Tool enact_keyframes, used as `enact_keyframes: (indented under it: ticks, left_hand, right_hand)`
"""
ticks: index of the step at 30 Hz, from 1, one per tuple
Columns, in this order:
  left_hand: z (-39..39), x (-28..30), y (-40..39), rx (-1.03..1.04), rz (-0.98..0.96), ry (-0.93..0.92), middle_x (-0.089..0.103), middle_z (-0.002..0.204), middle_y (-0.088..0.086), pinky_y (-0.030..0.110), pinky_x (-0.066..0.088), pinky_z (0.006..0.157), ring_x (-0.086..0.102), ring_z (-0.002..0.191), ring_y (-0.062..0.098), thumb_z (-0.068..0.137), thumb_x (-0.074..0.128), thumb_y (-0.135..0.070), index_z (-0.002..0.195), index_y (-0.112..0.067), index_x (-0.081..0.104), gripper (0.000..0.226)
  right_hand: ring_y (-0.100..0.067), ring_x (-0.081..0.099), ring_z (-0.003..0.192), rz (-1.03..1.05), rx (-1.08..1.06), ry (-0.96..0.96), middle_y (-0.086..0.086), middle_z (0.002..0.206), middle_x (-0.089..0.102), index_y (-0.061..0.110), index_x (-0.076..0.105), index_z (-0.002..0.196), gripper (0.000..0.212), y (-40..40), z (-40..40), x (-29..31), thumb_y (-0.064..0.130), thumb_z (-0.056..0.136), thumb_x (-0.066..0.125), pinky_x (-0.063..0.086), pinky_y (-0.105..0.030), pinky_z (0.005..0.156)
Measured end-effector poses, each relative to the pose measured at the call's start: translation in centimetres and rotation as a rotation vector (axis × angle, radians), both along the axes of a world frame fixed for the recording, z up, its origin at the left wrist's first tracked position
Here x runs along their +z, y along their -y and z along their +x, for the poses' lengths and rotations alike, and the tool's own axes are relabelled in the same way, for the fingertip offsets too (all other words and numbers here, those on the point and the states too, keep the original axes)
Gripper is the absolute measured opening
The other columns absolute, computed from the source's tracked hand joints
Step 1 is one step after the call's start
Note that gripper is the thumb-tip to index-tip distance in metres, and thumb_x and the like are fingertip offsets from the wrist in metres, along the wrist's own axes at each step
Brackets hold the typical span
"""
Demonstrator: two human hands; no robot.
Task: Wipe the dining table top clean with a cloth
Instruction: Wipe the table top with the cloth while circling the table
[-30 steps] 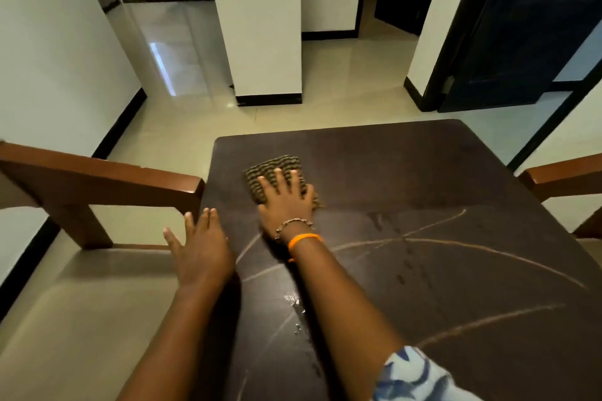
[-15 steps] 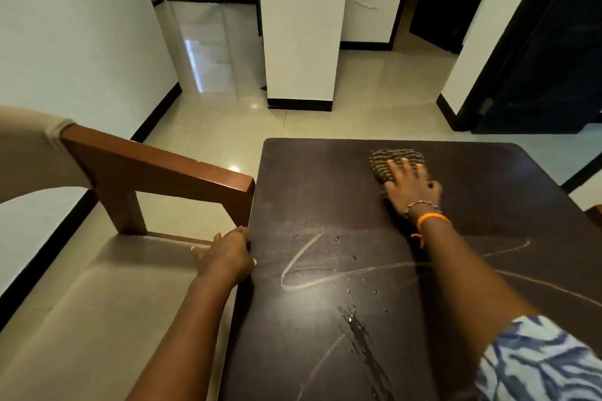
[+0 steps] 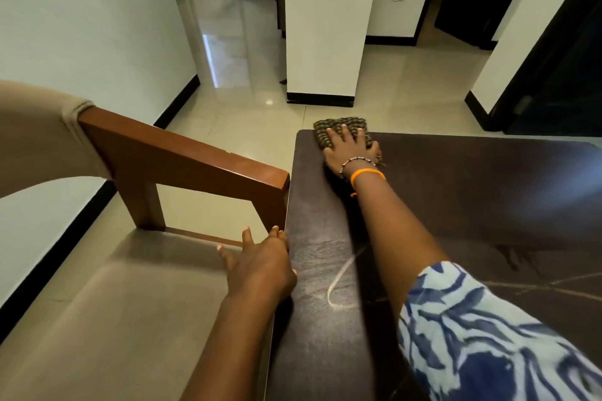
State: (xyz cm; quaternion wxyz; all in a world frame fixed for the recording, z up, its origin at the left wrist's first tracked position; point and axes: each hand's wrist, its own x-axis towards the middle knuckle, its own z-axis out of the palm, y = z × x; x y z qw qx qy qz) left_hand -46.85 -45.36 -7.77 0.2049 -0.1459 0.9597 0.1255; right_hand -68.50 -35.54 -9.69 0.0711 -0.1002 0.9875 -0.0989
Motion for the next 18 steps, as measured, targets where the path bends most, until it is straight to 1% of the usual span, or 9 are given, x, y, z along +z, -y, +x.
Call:
enact_keyframes:
  ticks: [4,8,11,13,15,17,18]
  left_hand:
    - [0.1,0.6,-0.1,0.044,0.038,0.031,0.008,0.158,-0.009,0.065,-0.003,0.109,-0.008,0.145,0.030,0.093,0.051,-0.032,0.145,-0.034,0.022,0.060]
    - [0.7,1.6,-1.1,0.140,0.048,0.004,0.015,0.157,-0.004,0.066,-0.002,0.110,-0.004,0.145,0.032,0.095,0.047,-0.024,0.145,-0.029,0.025,0.055]
    - [2.7,1.7,-3.0,0.294,0.127,-0.161,0.028,0.153,-0.002,0.064,-0.002,0.111,0.008,0.145,0.030,0.095,0.046,-0.029,0.143,-0.025,0.033,0.050]
    - [4.7,1.5,-4.4,0.389,0.202,-0.279,0.029,0.153,-0.001,0.062,-0.006,0.111,0.009,0.145,0.028,0.096,0.044,-0.030,0.143,-0.024,0.032,0.049]
    - [6.4,1.3,-5.1,0.396,0.181,-0.334,0.023,0.155,-0.002,0.059,-0.009,0.111,0.004,0.146,0.027,0.097,0.042,-0.028,0.146,-0.024,0.027,0.051]
    - [7.6,1.7,-5.1,0.331,0.129,-0.299,0.018,0.157,-0.002,0.059,-0.010,0.111,0.000,0.146,0.028,0.096,0.045,-0.026,0.148,-0.023,0.020,0.057]
    - [7.9,2.0,-4.9,0.278,0.113,-0.260,0.017,0.157,-0.001,0.060,-0.010,0.110,-0.002,0.146,0.029,0.094,0.049,-0.029,0.148,-0.023,0.018,0.063]
  right_hand:
    - [-0.025,-0.003,0.146,0.011,0.171,0.008,0.006,0.160,0.001,0.040,0.013,0.147,0.051,1.3,2.3,0.0,0.040,0.098,0.027,0.002,-0.055,0.113]
    - [-0.024,0.000,0.146,-0.047,0.199,-0.037,0.005,0.159,0.006,0.037,0.017,0.147,0.052,0.5,8.4,-0.1,0.038,0.097,0.031,0.005,-0.054,0.113]
    - [-0.024,0.001,0.146,-0.097,0.164,-0.069,0.004,0.159,0.009,0.035,0.020,0.147,0.054,0.4,14.1,-0.3,0.037,0.095,0.034,0.006,-0.053,0.113]
    - [-0.024,0.001,0.146,-0.102,0.207,-0.070,0.005,0.159,0.010,0.036,0.021,0.146,0.053,-0.6,16.7,-0.2,0.037,0.095,0.035,0.007,-0.053,0.112]
    - [-0.023,0.003,0.146,-0.071,0.312,-0.083,0.006,0.159,0.011,0.038,0.021,0.146,0.053,-2.3,18.4,-0.3,0.038,0.095,0.035,0.010,-0.051,0.112]
    - [-0.022,0.005,0.146,-0.024,0.397,-0.101,0.008,0.158,0.012,0.040,0.019,0.146,0.054,-4.8,19.0,-0.1,0.039,0.095,0.036,0.015,-0.048,0.110]
    - [-0.021,0.007,0.146,-0.007,0.393,-0.110,0.008,0.158,0.012,0.041,0.018,0.146,0.055,-6.3,19.0,0.1,0.039,0.094,0.036,0.018,-0.046,0.109]
